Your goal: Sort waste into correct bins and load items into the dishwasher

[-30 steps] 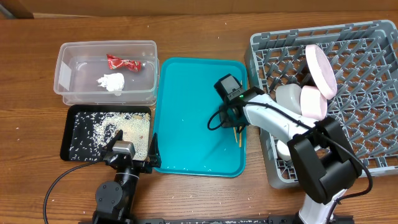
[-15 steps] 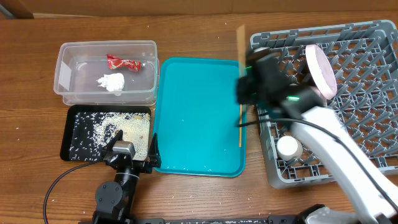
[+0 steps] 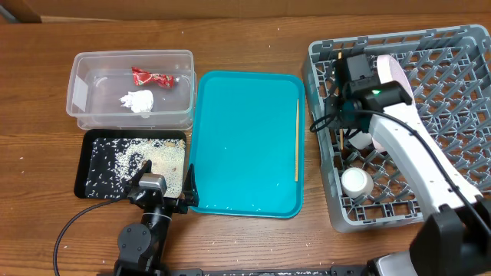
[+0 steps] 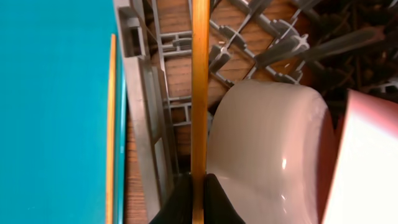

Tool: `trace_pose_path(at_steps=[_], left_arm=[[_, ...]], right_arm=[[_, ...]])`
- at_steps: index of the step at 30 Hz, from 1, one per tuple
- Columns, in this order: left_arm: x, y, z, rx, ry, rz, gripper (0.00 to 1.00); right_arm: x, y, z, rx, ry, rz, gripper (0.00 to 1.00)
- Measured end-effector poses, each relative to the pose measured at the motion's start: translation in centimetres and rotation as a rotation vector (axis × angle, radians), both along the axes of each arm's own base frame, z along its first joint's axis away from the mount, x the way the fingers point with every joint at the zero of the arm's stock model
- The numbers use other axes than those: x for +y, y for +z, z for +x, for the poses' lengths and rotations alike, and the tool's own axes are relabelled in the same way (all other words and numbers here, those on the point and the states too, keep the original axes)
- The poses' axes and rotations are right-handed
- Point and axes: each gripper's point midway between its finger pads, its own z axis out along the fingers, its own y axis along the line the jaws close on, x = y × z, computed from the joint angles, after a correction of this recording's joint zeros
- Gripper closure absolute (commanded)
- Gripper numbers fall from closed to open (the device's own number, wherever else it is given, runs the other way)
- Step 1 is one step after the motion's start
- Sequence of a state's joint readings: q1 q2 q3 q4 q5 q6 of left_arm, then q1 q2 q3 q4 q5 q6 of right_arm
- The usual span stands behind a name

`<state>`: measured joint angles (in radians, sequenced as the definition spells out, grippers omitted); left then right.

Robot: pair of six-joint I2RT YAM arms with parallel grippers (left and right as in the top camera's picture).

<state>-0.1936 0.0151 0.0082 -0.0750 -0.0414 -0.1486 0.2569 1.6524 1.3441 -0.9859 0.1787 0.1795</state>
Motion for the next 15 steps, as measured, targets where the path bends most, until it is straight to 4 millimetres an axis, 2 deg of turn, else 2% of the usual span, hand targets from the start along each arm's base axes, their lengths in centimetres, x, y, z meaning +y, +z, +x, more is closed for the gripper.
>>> trace_pose_path(at_steps=[1,2,7,11,15], left_arm=[[0.0,0.0,0.0,0.0,0.0,0.0,0.0],[0.0,0.0,0.0,0.0,0.0,0.0,0.0],[0.0,0.0,0.0,0.0,0.0,0.0,0.0],[0.0,0.0,0.0,0.0,0.0,0.0,0.0],[0.0,0.0,0.0,0.0,0.0,0.0,0.0]], right_arm=[[0.0,0.0,0.1,-0.003,0.001,-0.003,0.75],[0.0,0.0,0.2,-0.007,0.002,-0.004,0.72],[1.1,0.0,-0.2,0.0,0.053,-0.011,0.71],[4.5,0.9,-1.2,-0.019,0.146,0.015,0.71],[9.7,1.7,-2.8,-0.047,0.267,0.059,0.71]])
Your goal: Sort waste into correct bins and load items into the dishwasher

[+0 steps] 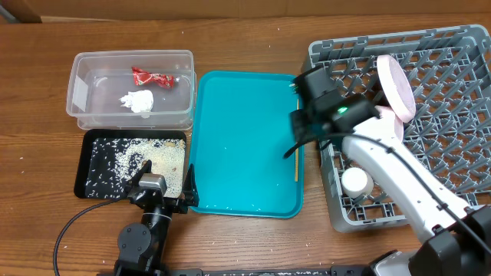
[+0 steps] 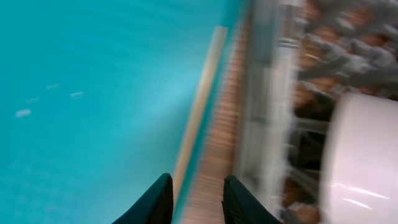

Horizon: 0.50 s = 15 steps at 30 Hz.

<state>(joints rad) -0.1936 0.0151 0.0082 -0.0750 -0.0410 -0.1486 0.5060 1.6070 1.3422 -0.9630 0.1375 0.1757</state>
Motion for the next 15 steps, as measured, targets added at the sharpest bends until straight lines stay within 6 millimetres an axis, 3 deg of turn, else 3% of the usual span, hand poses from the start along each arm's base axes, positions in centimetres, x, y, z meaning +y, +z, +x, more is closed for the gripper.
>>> trace_pose_path(at_steps=[4,8,15], left_arm=[[0.0,0.0,0.0,0.0,0.0,0.0,0.0],[0.0,0.0,0.0,0.0,0.0,0.0,0.0],[0.0,0.0,0.0,0.0,0.0,0.0,0.0]], right_arm=[[2.6,-0.6,-0.7,-0.021,0.022,0.033,0.71],[2.3,-2.9,-1.1,-0.02,-0.03,0.01,0.72],[2.0,-8.3,-0.1,0.013,-0.073,-0.059,0.71]])
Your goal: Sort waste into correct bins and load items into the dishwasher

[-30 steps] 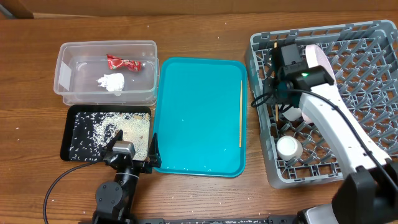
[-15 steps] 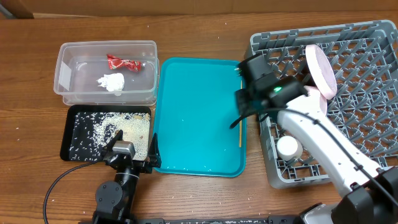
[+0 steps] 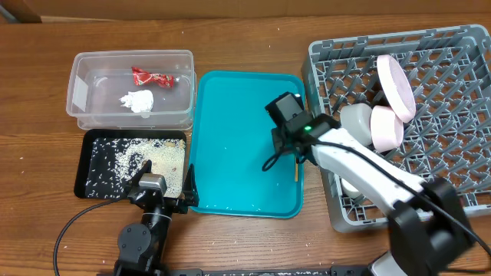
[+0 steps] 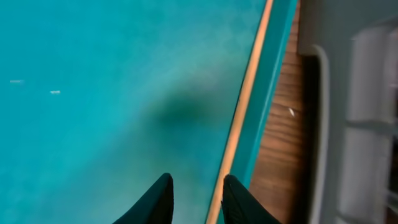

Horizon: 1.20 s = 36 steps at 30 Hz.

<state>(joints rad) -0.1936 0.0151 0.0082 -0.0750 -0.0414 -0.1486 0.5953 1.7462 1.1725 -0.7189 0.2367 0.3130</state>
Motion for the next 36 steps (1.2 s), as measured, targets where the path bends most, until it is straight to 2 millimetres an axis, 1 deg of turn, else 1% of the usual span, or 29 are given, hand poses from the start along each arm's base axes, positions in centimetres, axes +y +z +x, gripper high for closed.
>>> trace_pose_path(at_steps=[2,4,7,12,17,19,20,22,23,27,34,35,36], left_arm=[[0.0,0.0,0.0,0.0,0.0,0.0,0.0],[0.0,0.0,0.0,0.0,0.0,0.0,0.0],[0.0,0.0,0.0,0.0,0.0,0.0,0.0],[0.0,0.0,0.0,0.0,0.0,0.0,0.0],[0.0,0.0,0.0,0.0,0.0,0.0,0.0],[0.0,0.0,0.0,0.0,0.0,0.0,0.0],[0.0,0.0,0.0,0.0,0.0,0.0,0.0],[0.0,0.0,0.0,0.0,0.0,0.0,0.0],[0.0,0.0,0.0,0.0,0.0,0.0,0.0],[0.0,0.0,0.0,0.0,0.0,0.0,0.0],[0.0,0.0,0.0,0.0,0.0,0.0,0.0],[0.0,0.0,0.0,0.0,0.0,0.0,0.0],[0.0,0.0,0.0,0.0,0.0,0.0,0.0]], right_arm=[[-0.2,-1.5,0.3,0.012,-0.006,-0.03,0.71],[-0.5,-2.5,0.6,0.014,-0.014,-0.059,0.71],[-1.0,-3.5,1.0,0.012,-0.028,-0.091,0.69],[-1.8,-4.0,1.6,0.009,-0.05,-0.103,0.69],[-1.8,-4.1,1.6,0.009,-0.05,-0.103,0.69],[-1.7,-4.5,1.6,0.018,-0.049,-0.103,0.7],[-1.7,-4.8,1.5,0.028,-0.047,-0.106,0.71],[-1.7,-5.6,1.2,0.049,-0.045,-0.109,0.83],[-1.5,-5.7,1.2,0.049,-0.044,-0.107,0.87],[-1.8,-5.8,0.6,0.073,-0.04,-0.125,0.96],[-1.3,-5.3,-0.4,0.103,-0.022,-0.136,0.96],[-1.1,-5.1,-0.6,0.107,-0.016,-0.135,0.96],[-1.1,-4.4,-0.7,0.104,-0.009,-0.13,0.96]])
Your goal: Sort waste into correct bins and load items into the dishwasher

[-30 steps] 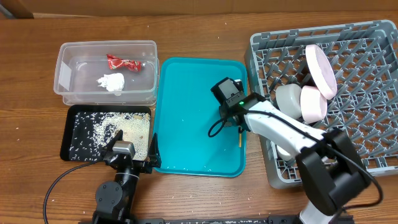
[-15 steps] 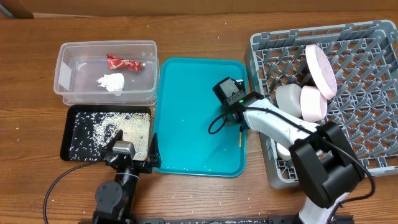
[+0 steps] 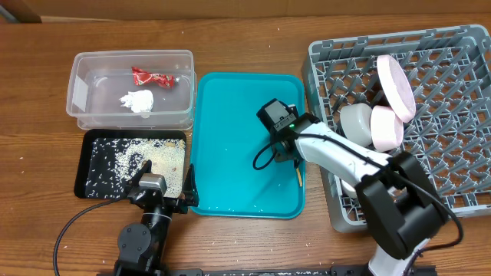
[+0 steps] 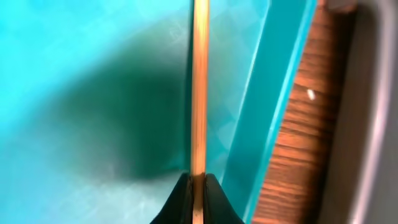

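A thin wooden chopstick [image 4: 199, 93] lies along the right side of the teal tray [image 4: 93, 50]. My right gripper [image 4: 198, 183] is shut on its near end, low over the tray floor. From overhead the right gripper [image 3: 294, 157] sits by the tray's right rim, and only the chopstick's lower tip [image 3: 298, 175] shows past the wrist. The grey dish rack [image 3: 445, 176] stands to the right of the tray [image 3: 230, 115]. My left gripper [image 3: 165, 184] rests at the front left by the black tray, its jaw state unclear.
The rack holds two pink bowls [image 3: 395, 84] and a white cup [image 3: 354, 119]. A clear bin [image 3: 84, 84] at the back left contains a red wrapper [image 3: 149, 77] and white tissue [image 3: 138, 101]. A black tray [image 3: 92, 184] with rice grains lies in front of it.
My right gripper was open just above the chopstick on the tray. It now sits lower and has shut on that chopstick. The left arm has not moved.
My right gripper was shut on a chopstick over the rack's left side, while a second one lay on the tray. Then it was open and empty at the tray's right edge, then open over the tray's chopstick. Now it is shut on it.
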Tool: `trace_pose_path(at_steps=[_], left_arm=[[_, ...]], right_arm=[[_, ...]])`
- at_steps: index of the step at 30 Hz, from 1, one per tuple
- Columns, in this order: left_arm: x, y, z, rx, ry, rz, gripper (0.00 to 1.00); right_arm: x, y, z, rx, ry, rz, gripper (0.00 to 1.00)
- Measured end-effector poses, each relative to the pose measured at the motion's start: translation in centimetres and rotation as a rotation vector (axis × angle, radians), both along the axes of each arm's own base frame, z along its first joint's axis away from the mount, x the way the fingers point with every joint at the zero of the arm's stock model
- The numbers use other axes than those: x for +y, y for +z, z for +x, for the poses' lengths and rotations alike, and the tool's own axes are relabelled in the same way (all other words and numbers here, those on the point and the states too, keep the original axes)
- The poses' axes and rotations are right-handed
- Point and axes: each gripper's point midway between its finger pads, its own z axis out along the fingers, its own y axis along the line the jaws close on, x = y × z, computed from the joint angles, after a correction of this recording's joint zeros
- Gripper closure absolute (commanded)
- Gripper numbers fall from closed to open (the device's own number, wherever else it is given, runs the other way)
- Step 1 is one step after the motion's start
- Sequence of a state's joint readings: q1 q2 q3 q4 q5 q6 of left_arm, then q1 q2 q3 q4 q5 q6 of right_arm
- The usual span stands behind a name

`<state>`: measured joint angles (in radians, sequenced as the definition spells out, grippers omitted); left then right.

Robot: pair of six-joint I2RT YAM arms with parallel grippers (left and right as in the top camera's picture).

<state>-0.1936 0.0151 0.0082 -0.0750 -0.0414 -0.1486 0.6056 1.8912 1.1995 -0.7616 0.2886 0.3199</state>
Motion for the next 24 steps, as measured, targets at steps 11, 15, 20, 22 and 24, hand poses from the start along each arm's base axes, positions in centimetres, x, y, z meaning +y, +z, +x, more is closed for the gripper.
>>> trace_pose_path(at_steps=[11,15,20,22,24], left_arm=[[0.0,0.0,0.0,0.0,0.0,0.0,0.0],[0.0,0.0,0.0,0.0,0.0,0.0,0.0],[0.0,0.0,0.0,0.0,0.0,0.0,0.0],[0.0,0.0,0.0,0.0,0.0,0.0,0.0],[0.0,0.0,0.0,0.0,0.0,0.0,0.0]], right_arm=[[-3.3,15.3,4.0,-0.38,-0.076,0.134,0.96],[-7.1,16.8,5.1,-0.422,-0.126,0.097,0.96],[-9.8,14.4,6.3,-0.357,-0.134,0.042,0.96],[-10.0,13.1,6.5,-0.322,-0.127,0.03,0.94],[-10.0,11.9,6.6,-0.289,-0.12,0.021,0.75]])
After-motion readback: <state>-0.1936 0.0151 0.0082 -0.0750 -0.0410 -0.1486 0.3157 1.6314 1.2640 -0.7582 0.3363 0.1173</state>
